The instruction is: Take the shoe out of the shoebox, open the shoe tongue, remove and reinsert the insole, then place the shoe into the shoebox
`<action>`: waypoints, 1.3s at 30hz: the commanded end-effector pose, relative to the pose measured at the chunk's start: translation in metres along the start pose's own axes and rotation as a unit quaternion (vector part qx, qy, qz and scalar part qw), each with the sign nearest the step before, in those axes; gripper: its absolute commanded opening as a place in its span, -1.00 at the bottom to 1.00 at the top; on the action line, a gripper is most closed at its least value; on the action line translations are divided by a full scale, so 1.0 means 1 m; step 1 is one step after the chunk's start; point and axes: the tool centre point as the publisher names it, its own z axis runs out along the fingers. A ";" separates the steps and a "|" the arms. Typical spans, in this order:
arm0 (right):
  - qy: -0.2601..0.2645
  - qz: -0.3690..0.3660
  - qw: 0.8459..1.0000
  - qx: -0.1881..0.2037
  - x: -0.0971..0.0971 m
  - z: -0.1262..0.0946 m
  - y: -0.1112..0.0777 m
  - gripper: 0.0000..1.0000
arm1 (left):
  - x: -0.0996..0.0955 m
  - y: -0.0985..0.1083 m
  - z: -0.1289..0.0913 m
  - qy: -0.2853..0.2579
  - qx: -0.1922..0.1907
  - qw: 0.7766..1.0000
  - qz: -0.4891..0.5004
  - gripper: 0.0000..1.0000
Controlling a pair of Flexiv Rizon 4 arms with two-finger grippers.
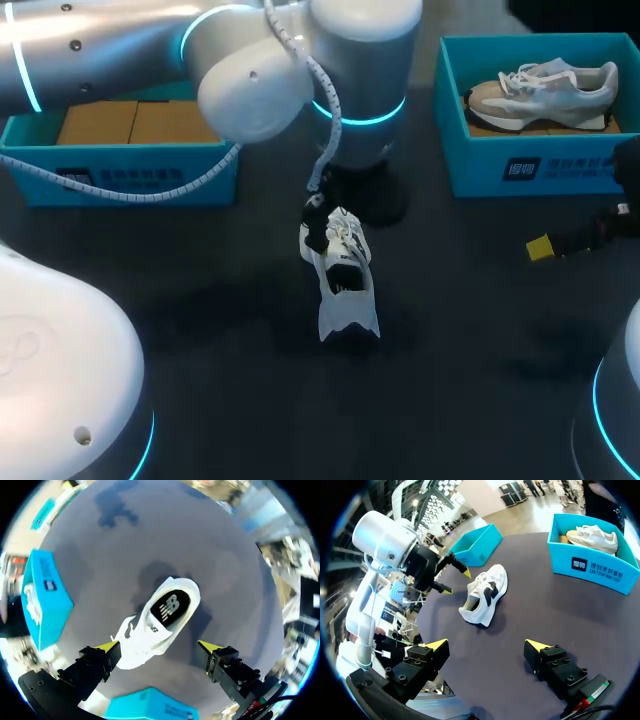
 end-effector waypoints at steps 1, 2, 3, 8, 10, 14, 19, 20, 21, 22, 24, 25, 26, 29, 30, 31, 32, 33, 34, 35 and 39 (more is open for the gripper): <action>-0.001 0.001 1.000 0.000 0.001 0.000 0.000 1.00 | 0.006 0.002 -0.005 -0.001 0.011 0.993 -0.121 1.00; -0.001 0.001 1.000 0.000 0.001 0.000 0.000 1.00 | 0.008 0.002 -0.006 -0.006 0.010 0.990 -0.140 1.00; -0.001 0.001 1.000 0.000 0.001 0.000 0.000 1.00 | 0.009 0.002 -0.005 -0.007 0.006 0.987 -0.160 1.00; -0.001 0.001 1.000 0.000 0.001 0.000 0.000 1.00 | 0.016 0.001 -0.006 -0.004 0.019 0.974 -0.226 1.00; -0.001 0.001 1.000 0.000 0.001 0.000 0.000 1.00 | 0.020 -0.001 -0.006 -0.003 0.019 0.967 -0.253 1.00; -0.001 0.001 1.000 0.000 0.001 0.000 0.000 1.00 | 0.032 -0.010 -0.004 -0.008 0.020 0.959 -0.282 1.00; -0.001 0.001 1.000 0.000 0.001 0.000 0.000 1.00 | 0.050 -0.028 0.002 -0.013 0.005 0.951 -0.309 1.00; -0.001 0.001 1.000 0.000 0.001 0.000 0.000 1.00 | 0.052 -0.031 0.003 -0.013 0.003 0.948 -0.317 1.00; -0.001 0.001 1.000 0.000 0.001 0.000 0.000 1.00 | 0.055 -0.033 0.004 -0.012 0.006 0.949 -0.314 1.00; -0.001 0.001 1.000 0.000 0.001 0.000 0.000 1.00 | 0.057 -0.035 0.005 -0.014 0.007 0.948 -0.319 1.00; -0.001 0.001 1.000 0.000 0.001 0.000 0.000 1.00 | 0.061 -0.039 0.010 -0.008 0.012 0.949 -0.314 1.00; -0.001 0.001 1.000 0.000 0.001 0.000 0.000 1.00 | 0.062 -0.041 0.012 -0.008 0.017 0.946 -0.324 1.00; -0.001 0.001 1.000 0.000 0.001 0.000 0.000 1.00 | 0.064 -0.043 0.015 -0.008 0.015 0.946 -0.324 1.00; -0.001 0.001 1.000 0.000 0.001 0.000 0.000 1.00 | 0.067 -0.048 0.023 -0.008 0.019 0.943 -0.333 1.00; -0.001 0.001 1.000 0.000 0.001 0.000 0.000 1.00 | 0.068 -0.050 0.025 -0.015 0.019 0.940 -0.341 1.00; -0.001 0.001 1.000 0.000 0.001 0.000 0.000 1.00 | 0.069 -0.052 0.028 -0.013 0.021 0.940 -0.341 1.00; -0.001 0.001 1.000 0.000 0.001 0.000 0.000 1.00 | 0.069 -0.053 0.030 -0.011 0.026 0.940 -0.341 1.00; -0.001 0.001 1.000 0.000 0.001 0.000 0.000 1.00 | 0.070 -0.055 0.033 -0.015 0.023 0.937 -0.347 1.00; -0.001 0.001 1.000 0.000 0.001 0.000 0.000 1.00 | 0.071 -0.057 0.036 -0.014 0.024 0.937 -0.347 1.00; -0.001 0.001 1.000 0.000 0.001 0.000 0.000 1.00 | 0.071 -0.058 0.038 -0.014 0.028 0.938 -0.346 1.00; -0.001 0.001 1.000 0.000 0.001 0.000 0.000 1.00 | 0.072 -0.066 0.049 -0.020 0.028 0.934 -0.355 1.00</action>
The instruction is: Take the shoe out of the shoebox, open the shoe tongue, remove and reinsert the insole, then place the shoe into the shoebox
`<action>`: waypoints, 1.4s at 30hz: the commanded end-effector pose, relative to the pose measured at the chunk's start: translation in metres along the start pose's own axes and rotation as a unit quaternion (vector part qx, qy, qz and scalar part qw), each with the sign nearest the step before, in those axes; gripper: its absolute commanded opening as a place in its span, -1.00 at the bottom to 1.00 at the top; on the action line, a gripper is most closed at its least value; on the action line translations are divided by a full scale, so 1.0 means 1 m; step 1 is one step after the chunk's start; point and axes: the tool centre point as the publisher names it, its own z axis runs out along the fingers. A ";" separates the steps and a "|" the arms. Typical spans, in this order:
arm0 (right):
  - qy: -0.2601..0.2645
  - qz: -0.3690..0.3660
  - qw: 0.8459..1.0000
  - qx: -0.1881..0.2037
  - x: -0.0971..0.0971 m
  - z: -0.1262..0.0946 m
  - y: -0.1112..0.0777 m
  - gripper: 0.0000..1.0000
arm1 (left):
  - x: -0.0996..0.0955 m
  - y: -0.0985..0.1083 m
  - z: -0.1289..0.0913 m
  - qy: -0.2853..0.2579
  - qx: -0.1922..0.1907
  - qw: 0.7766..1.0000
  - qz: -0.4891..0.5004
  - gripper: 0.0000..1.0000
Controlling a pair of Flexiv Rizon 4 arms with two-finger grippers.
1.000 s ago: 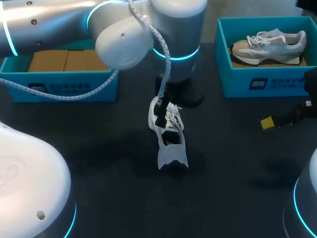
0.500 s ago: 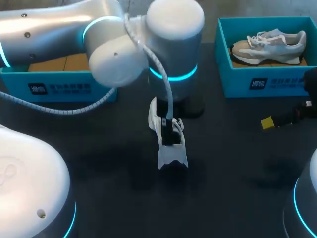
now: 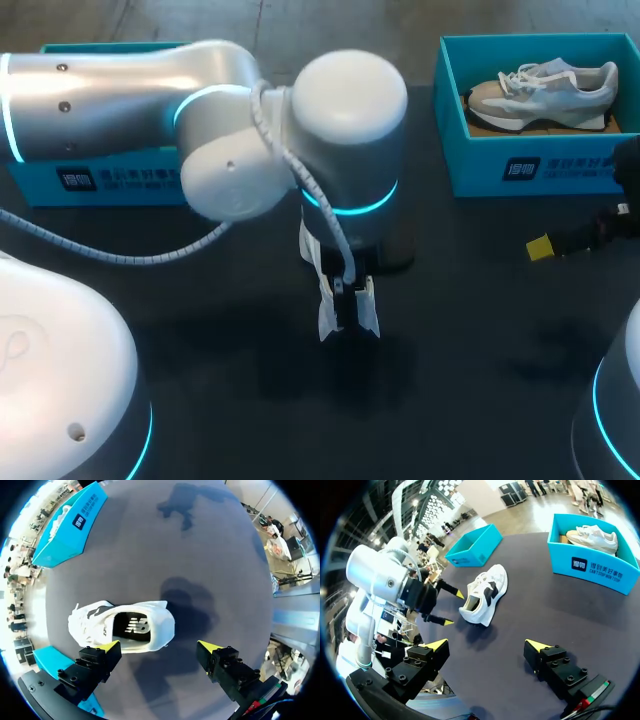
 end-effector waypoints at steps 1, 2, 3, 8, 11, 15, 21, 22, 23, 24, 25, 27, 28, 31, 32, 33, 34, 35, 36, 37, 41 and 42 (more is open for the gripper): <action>-0.002 0.001 1.000 0.000 0.001 0.000 0.000 1.00 | 0.008 -0.004 0.015 -0.003 0.006 1.000 -0.005 1.00; -0.002 0.001 1.000 0.000 0.001 0.000 0.000 1.00 | 0.009 -0.005 0.018 -0.005 0.006 1.000 -0.009 1.00; -0.002 0.001 1.000 0.000 0.001 0.000 0.000 1.00 | 0.010 -0.006 0.020 -0.005 0.009 1.000 -0.012 1.00; -0.002 0.001 1.000 0.000 0.001 0.000 0.000 1.00 | 0.013 -0.009 0.032 -0.003 0.009 1.000 -0.024 1.00; -0.002 0.001 1.000 0.000 0.001 0.000 0.000 1.00 | 0.014 -0.011 0.042 -0.001 0.002 1.000 -0.024 1.00; -0.002 0.001 1.000 0.000 0.001 0.000 0.000 1.00 | 0.015 -0.014 0.055 0.008 -0.005 1.000 -0.022 1.00; -0.002 0.001 1.000 0.000 0.001 0.000 0.000 1.00 | 0.017 -0.018 0.066 0.012 -0.012 1.000 -0.017 1.00; -0.002 0.001 1.000 0.000 0.001 0.000 0.000 1.00 | 0.017 -0.018 0.067 0.012 -0.012 1.000 -0.016 0.98; -0.002 0.001 1.000 0.000 0.001 0.000 0.000 1.00 | 0.017 -0.018 0.068 0.012 -0.013 1.000 -0.014 0.91; -0.002 0.001 1.000 0.000 0.001 0.000 0.000 1.00 | 0.017 -0.018 0.069 0.013 -0.013 1.000 -0.013 0.85; -0.002 0.001 1.000 0.000 0.001 0.000 0.000 1.00 | 0.017 -0.017 0.070 0.015 -0.014 1.000 -0.013 0.76; -0.002 0.001 1.000 0.000 0.001 0.000 0.000 1.00 | 0.017 -0.016 0.072 0.018 -0.016 1.000 -0.014 0.35; -0.002 0.001 1.000 0.000 0.001 0.000 0.000 1.00 | 0.017 -0.015 0.073 0.018 -0.017 1.000 -0.014 0.04; -0.002 0.001 1.000 0.000 0.001 0.000 0.000 1.00 | 0.017 -0.012 0.073 0.020 -0.018 1.000 -0.014 -0.27; -0.002 0.001 1.000 0.000 0.001 0.000 0.000 1.00 | 0.017 -0.011 0.073 0.021 -0.018 1.000 -0.015 -0.34; -0.002 0.001 1.000 0.000 0.001 0.000 0.000 1.00 | 0.018 -0.011 0.072 0.021 -0.018 1.000 -0.014 -0.38; -0.002 0.001 1.000 0.000 0.001 0.000 0.000 1.00 | 0.018 -0.010 0.072 0.022 -0.019 0.999 -0.015 -0.47; -0.002 0.001 1.000 0.000 0.001 0.000 0.000 1.00 | 0.019 -0.009 0.072 0.024 -0.018 0.999 -0.014 -0.57; -0.002 0.001 1.000 0.000 0.001 0.000 0.000 1.00 | 0.020 -0.009 0.072 0.025 -0.018 0.999 -0.014 -0.62; -0.002 0.001 1.000 0.000 0.001 0.000 0.000 1.00 | 0.020 -0.008 0.072 0.028 -0.019 0.999 -0.013 -0.84; -0.002 0.001 1.000 0.000 0.001 0.000 0.000 1.00 | 0.025 -0.006 0.069 0.039 -0.014 0.999 -0.011 -1.00; -0.002 0.001 1.000 0.000 0.001 0.000 0.000 1.00 | 0.026 -0.006 0.068 0.043 -0.013 0.999 -0.011 -1.00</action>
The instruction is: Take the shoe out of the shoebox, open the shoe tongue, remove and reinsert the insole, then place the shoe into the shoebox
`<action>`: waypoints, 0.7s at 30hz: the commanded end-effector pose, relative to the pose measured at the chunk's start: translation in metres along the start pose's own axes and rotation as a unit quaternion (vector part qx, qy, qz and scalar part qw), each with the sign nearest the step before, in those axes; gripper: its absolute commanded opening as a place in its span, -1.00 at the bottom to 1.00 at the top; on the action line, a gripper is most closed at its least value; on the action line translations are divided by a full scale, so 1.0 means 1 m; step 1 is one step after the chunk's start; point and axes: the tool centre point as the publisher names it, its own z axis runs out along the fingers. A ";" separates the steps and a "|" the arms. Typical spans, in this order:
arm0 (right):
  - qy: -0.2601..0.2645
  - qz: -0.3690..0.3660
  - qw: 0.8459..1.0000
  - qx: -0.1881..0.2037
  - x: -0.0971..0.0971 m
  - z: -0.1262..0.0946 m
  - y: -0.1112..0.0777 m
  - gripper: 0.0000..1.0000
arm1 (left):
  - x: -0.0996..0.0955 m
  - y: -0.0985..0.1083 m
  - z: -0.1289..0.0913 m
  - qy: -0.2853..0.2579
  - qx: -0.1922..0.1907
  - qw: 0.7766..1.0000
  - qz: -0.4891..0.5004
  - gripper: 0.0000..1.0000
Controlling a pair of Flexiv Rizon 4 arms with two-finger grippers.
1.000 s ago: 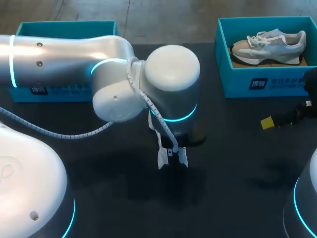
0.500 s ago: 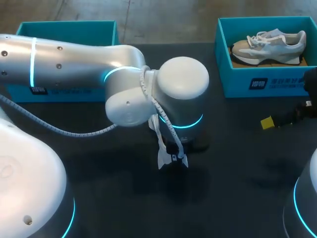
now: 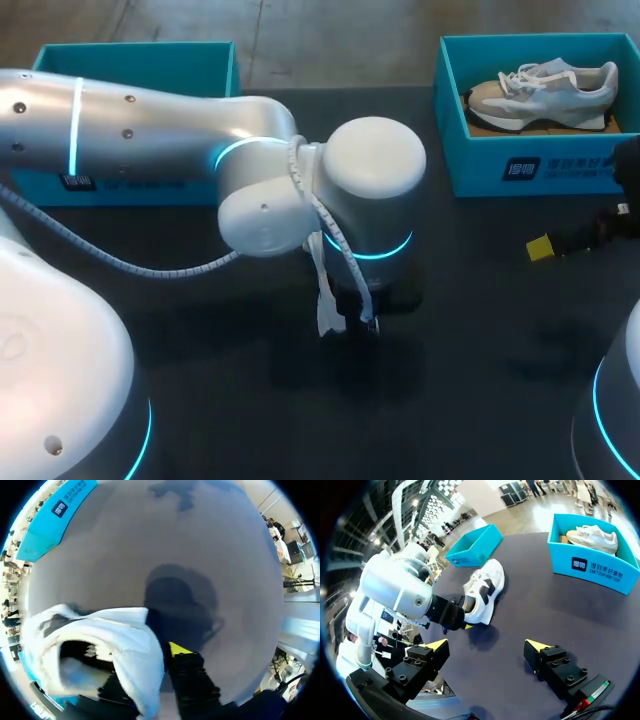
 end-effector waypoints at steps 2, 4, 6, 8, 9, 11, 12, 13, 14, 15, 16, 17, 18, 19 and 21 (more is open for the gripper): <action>-0.002 0.001 1.000 0.000 0.001 0.000 0.000 1.00 | 0.002 0.008 -0.008 0.012 0.007 1.000 0.000 -1.00; -0.002 0.001 1.000 0.000 0.001 0.000 0.000 1.00 | 0.003 0.010 -0.015 0.017 0.012 1.000 0.000 -1.00; -0.002 0.001 1.000 0.000 0.001 0.000 0.000 1.00 | 0.003 0.013 -0.026 0.017 0.015 1.000 -0.001 -1.00; -0.002 0.001 1.000 0.000 0.001 0.000 0.000 1.00 | 0.001 0.014 -0.037 0.019 0.008 1.000 -0.001 -1.00; -0.002 0.001 1.000 0.000 0.001 0.000 0.000 1.00 | 0.000 0.015 -0.043 0.021 0.008 1.000 -0.002 -1.00; -0.002 0.001 1.000 0.000 0.001 0.000 0.000 1.00 | -0.001 0.016 -0.055 0.020 -0.004 1.000 -0.003 -1.00; -0.002 0.001 1.000 0.000 0.001 0.000 0.000 1.00 | -0.003 0.017 -0.062 0.023 -0.023 0.999 -0.011 -1.00; -0.002 0.001 1.000 0.000 0.001 0.000 0.000 1.00 | -0.004 0.016 -0.068 0.025 -0.033 0.999 -0.011 -1.00; -0.002 0.001 1.000 0.000 0.001 0.000 0.000 1.00 | -0.005 0.018 -0.075 0.029 -0.032 0.999 -0.011 -1.00; -0.002 0.001 1.000 0.000 0.001 0.000 0.000 1.00 | -0.006 0.019 -0.082 0.027 -0.053 0.998 -0.019 -1.00; -0.002 0.001 1.000 0.000 0.001 0.000 0.000 1.00 | -0.007 0.020 -0.088 0.031 -0.037 0.999 -0.012 -1.00; -0.002 0.001 1.000 0.000 0.001 0.000 0.000 1.00 | -0.008 0.021 -0.095 0.033 -0.049 0.998 -0.016 -1.00; -0.002 0.001 1.000 0.000 0.001 0.000 0.000 1.00 | -0.009 0.021 -0.101 0.035 -0.063 0.997 -0.018 -1.00; -0.002 0.001 1.000 0.000 0.001 0.000 0.000 1.00 | -0.011 0.023 -0.108 0.049 -0.043 0.998 -0.011 -1.00; -0.002 0.001 1.000 0.000 0.001 0.000 0.000 1.00 | -0.013 0.024 -0.120 0.051 -0.050 0.997 -0.012 -1.00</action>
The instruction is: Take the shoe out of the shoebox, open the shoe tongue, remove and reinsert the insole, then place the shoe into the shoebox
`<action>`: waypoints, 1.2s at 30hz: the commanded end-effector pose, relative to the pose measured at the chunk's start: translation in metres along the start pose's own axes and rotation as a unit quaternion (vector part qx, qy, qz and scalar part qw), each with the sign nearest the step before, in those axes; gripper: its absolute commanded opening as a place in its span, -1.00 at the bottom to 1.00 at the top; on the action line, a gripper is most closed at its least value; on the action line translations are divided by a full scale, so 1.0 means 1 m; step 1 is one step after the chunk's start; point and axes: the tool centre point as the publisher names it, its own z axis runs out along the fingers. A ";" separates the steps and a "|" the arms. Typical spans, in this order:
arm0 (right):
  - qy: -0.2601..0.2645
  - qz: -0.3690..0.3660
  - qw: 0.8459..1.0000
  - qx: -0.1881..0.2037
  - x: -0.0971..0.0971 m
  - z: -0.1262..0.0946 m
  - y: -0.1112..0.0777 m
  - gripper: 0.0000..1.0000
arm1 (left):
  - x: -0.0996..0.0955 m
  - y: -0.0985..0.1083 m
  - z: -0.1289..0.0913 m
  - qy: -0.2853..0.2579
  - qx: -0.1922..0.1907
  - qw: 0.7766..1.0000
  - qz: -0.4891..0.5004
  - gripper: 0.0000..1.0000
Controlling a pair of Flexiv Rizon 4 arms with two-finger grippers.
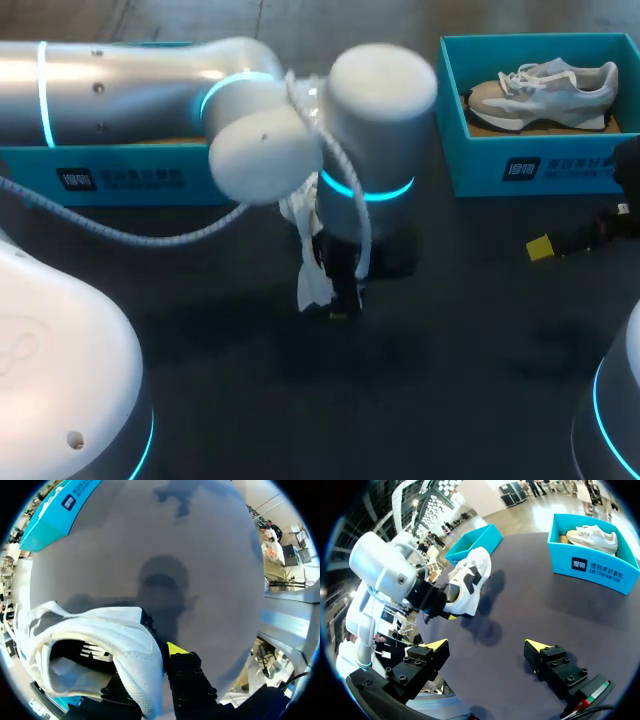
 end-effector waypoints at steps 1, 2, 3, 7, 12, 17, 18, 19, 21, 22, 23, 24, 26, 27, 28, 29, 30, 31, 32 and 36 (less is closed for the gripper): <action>-0.002 0.001 1.000 0.000 0.001 0.000 -0.001 1.00 | -0.006 0.006 -0.050 0.013 0.005 1.000 0.007 -1.00; -0.002 0.001 1.000 0.000 0.001 0.000 -0.001 1.00 | -0.006 0.007 -0.056 0.012 0.003 1.000 0.007 -1.00; -0.002 0.001 1.000 0.000 0.001 0.000 -0.001 1.00 | -0.005 0.008 -0.062 0.010 0.002 1.000 0.007 -1.00; -0.002 0.001 1.000 0.000 0.001 0.000 -0.001 1.00 | -0.005 0.013 -0.083 0.005 0.007 1.000 0.007 -1.00; -0.002 0.001 1.000 0.000 0.001 0.000 -0.001 1.00 | -0.009 0.019 -0.105 -0.001 0.017 1.000 0.003 -1.00; -0.002 0.001 1.000 0.000 0.001 0.000 -0.001 1.00 | -0.011 0.023 -0.119 -0.010 0.021 1.000 0.000 -1.00; -0.002 0.001 1.000 0.000 0.001 0.000 -0.001 1.00 | -0.011 0.023 -0.119 -0.010 0.021 1.000 0.000 -1.00; -0.002 0.001 1.000 0.000 0.001 0.000 -0.001 1.00 | -0.011 0.023 -0.119 -0.010 0.021 1.000 0.000 -1.00; -0.002 0.001 1.000 0.000 0.001 0.000 -0.001 1.00 | -0.011 0.023 -0.119 -0.010 0.021 1.000 0.000 -1.00; -0.002 0.001 1.000 0.000 0.001 0.000 -0.001 1.00 | -0.011 0.023 -0.119 -0.010 0.021 1.000 0.000 -1.00; -0.002 0.001 1.000 0.000 0.001 0.000 -0.001 1.00 | -0.011 0.023 -0.119 -0.010 0.021 1.000 0.000 -1.00; -0.002 0.001 1.000 0.000 0.001 0.000 -0.001 1.00 | -0.011 0.023 -0.119 -0.010 0.021 1.000 0.000 -1.00; -0.002 0.001 1.000 0.000 0.001 0.000 -0.001 1.00 | -0.011 0.023 -0.119 -0.010 0.021 1.000 0.000 -1.00; -0.002 0.001 1.000 0.000 0.001 0.000 -0.001 1.00 | -0.011 0.023 -0.119 -0.010 0.021 1.000 0.000 -1.00; -0.002 0.001 1.000 0.000 0.001 0.000 -0.001 1.00 | -0.011 0.023 -0.119 -0.010 0.021 1.000 0.000 -1.00; -0.002 0.001 1.000 0.000 0.001 0.000 -0.001 1.00 | -0.011 0.023 -0.119 -0.010 0.021 1.000 0.000 -1.00; -0.002 0.001 1.000 0.000 0.001 0.000 -0.001 1.00 | -0.011 0.023 -0.119 -0.010 0.021 1.000 0.000 -1.00; -0.002 0.001 1.000 0.000 0.001 0.000 -0.001 1.00 | -0.011 0.023 -0.119 -0.010 0.021 1.000 0.000 -1.00; -0.002 0.001 1.000 0.000 0.001 0.000 -0.001 1.00 | -0.011 0.023 -0.119 -0.010 0.021 1.000 0.000 -1.00; -0.002 0.001 1.000 0.000 0.001 0.000 -0.001 1.00 | -0.011 0.023 -0.119 -0.010 0.021 1.000 0.000 -1.00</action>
